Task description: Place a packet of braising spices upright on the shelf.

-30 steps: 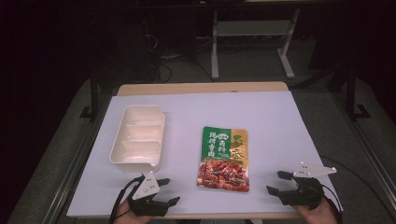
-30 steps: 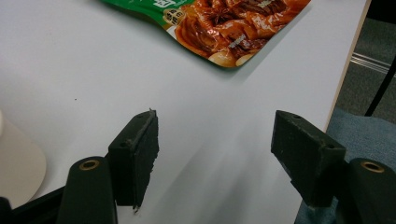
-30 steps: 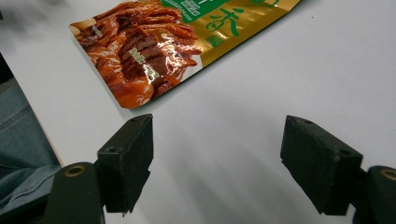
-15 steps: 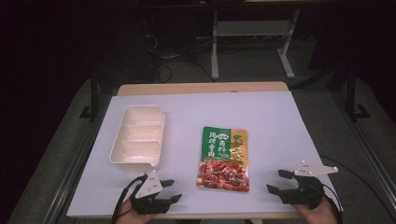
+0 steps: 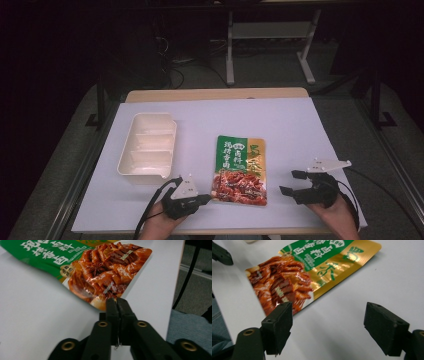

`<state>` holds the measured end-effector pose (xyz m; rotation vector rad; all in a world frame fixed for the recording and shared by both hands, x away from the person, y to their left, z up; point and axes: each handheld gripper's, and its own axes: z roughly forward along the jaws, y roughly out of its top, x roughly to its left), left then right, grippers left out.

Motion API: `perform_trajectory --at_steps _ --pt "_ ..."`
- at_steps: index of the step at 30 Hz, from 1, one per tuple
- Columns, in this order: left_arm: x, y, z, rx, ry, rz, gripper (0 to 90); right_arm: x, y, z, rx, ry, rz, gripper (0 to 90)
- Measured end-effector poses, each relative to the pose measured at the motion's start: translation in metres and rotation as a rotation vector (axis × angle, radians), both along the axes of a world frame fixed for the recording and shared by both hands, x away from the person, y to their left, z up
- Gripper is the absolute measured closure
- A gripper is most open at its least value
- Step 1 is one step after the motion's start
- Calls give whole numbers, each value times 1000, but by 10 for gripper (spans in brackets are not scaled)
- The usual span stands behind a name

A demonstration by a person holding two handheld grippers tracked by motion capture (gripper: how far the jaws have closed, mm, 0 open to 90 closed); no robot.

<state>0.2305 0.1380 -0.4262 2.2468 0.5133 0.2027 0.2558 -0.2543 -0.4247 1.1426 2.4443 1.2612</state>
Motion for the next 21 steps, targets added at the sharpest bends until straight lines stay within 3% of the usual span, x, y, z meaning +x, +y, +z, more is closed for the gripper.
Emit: perform_trajectory --at_steps 5,13,18,21 --pt "14 -18 -5 62 9 -14 898 24 8 6 -5 23 6 226" --pt "27 -28 -8 84 32 -13 899 53 18 9 -26 48 18 240" --pt "32 -36 -10 124 59 -17 899 76 32 13 -43 67 39 240" --pt "32 -39 -10 142 55 -16 899 89 40 13 -53 86 44 236"
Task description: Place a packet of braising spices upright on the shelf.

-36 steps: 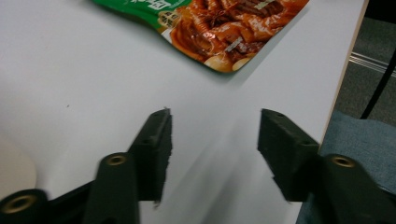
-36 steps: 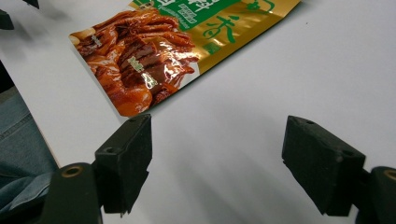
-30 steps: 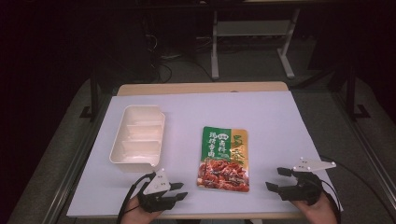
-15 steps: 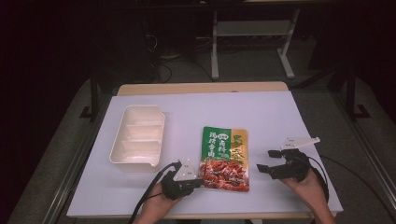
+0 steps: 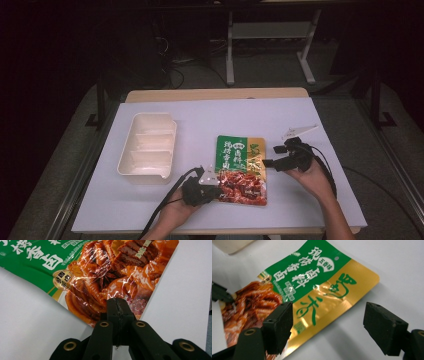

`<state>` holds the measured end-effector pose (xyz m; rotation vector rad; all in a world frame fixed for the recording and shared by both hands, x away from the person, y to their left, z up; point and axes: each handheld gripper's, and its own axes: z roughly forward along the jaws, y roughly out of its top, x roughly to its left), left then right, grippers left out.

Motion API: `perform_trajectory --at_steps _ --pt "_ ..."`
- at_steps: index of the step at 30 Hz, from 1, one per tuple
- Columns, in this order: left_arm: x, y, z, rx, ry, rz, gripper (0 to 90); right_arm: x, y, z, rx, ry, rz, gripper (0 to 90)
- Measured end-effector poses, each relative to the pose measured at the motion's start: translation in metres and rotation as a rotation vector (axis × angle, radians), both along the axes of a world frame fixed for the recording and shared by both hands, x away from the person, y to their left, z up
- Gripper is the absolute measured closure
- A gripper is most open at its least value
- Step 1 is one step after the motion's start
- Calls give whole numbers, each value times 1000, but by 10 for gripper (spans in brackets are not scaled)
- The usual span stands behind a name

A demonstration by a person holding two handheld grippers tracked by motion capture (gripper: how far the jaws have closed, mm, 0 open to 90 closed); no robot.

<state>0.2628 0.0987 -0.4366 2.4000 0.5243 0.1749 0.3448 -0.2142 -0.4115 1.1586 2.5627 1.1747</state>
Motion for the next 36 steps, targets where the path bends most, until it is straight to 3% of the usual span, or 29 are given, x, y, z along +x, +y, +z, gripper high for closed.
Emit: perform_trajectory --at_steps 6,16,31,32,33,35,36 --pt "1 -2 -1 31 14 -1 900 20 8 -6 -37 43 -10 237" --pt "0 -3 0 42 5 1 900 39 12 -28 -23 115 -25 264" --pt "-2 -4 -1 45 -5 7 900 43 13 -35 90 153 15 369" --pt "-2 -4 -1 45 -5 7 900 43 13 -35 107 157 17 395" --pt "-2 -4 -1 45 -4 7 900 43 11 -33 180 154 44 467" --pt "-2 -4 -1 45 -4 6 900 42 12 -31 214 158 80 511" --pt "-1 -4 -1 44 -3 6 900 42 13 -31 199 163 86 515"
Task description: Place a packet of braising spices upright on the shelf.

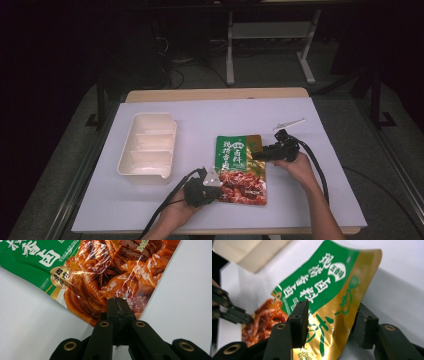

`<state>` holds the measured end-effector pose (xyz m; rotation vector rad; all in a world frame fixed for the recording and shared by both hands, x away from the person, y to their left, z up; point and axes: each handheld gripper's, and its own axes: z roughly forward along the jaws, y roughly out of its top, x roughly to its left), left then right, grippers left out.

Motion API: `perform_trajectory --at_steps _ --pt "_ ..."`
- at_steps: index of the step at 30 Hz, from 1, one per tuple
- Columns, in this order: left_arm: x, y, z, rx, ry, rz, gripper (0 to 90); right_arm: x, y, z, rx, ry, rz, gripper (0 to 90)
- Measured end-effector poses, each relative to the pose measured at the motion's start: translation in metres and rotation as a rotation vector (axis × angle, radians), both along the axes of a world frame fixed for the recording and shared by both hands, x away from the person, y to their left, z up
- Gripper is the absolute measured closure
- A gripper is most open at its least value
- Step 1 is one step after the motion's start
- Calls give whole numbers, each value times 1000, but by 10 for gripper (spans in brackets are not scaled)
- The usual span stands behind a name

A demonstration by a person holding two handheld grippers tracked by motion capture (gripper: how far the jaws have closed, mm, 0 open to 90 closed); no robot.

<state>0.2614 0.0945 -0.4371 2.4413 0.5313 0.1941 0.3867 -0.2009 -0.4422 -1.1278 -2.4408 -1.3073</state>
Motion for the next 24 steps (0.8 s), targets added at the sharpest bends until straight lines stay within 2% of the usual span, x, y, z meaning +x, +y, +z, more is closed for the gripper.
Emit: perform_trajectory --at_steps 1,2,6,8,9,12,18,21,22,24 --pt "0 0 0 0 0 1 900 0 2 0 -27 -4 -4 524" --pt "0 0 0 -2 0 2 900 1 2 -2 -32 4 -3 534" --pt "-1 0 0 -1 -1 2 900 4 4 -8 -16 26 14 589" --pt "0 -1 0 0 -1 1 900 5 7 -9 -51 31 4 608" --pt "0 -1 0 3 -3 0 900 6 9 -10 -46 33 5 612" --pt "0 -1 0 4 -2 -3 900 6 14 -12 -43 29 10 626" --pt "1 -1 0 7 -7 -1 900 7 18 -14 -48 21 0 713" --pt "1 -1 0 9 -13 -2 900 6 19 -14 -71 5 -13 795" --pt "1 -1 0 9 -13 -2 900 6 19 -14 -71 5 -13 795" --pt "0 -2 0 7 -18 0 900 4 21 -12 -88 -10 -23 871"
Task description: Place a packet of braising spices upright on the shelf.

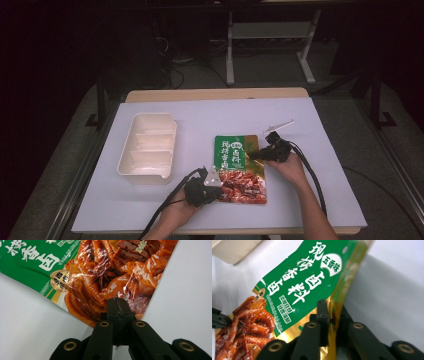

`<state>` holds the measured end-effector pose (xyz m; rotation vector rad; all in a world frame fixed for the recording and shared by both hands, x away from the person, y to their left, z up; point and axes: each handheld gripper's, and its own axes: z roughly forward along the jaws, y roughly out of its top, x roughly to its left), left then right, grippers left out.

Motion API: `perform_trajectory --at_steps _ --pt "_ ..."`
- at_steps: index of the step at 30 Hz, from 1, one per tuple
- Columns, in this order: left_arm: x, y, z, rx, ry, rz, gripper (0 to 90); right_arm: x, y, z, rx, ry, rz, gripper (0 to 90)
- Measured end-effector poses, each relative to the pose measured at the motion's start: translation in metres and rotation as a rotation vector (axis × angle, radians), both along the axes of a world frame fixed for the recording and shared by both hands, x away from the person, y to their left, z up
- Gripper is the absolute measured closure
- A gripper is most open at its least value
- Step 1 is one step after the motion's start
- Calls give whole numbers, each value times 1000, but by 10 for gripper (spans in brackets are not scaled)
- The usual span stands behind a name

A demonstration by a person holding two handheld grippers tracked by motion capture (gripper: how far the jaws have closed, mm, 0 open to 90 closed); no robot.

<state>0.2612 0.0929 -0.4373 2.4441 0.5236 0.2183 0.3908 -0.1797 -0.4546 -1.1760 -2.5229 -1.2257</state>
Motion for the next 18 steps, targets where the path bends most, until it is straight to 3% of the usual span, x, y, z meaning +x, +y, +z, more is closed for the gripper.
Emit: perform_trajectory --at_steps 8,12,18 --pt "-2 1 -1 -16 -11 7 900 -5 1 15 -16 -45 10 896" --pt "-1 5 -1 -27 11 5 899 -10 3 27 -37 -52 14 897" --pt "-8 15 2 -60 -11 -3 873 -17 1 43 -8 -98 24 897"
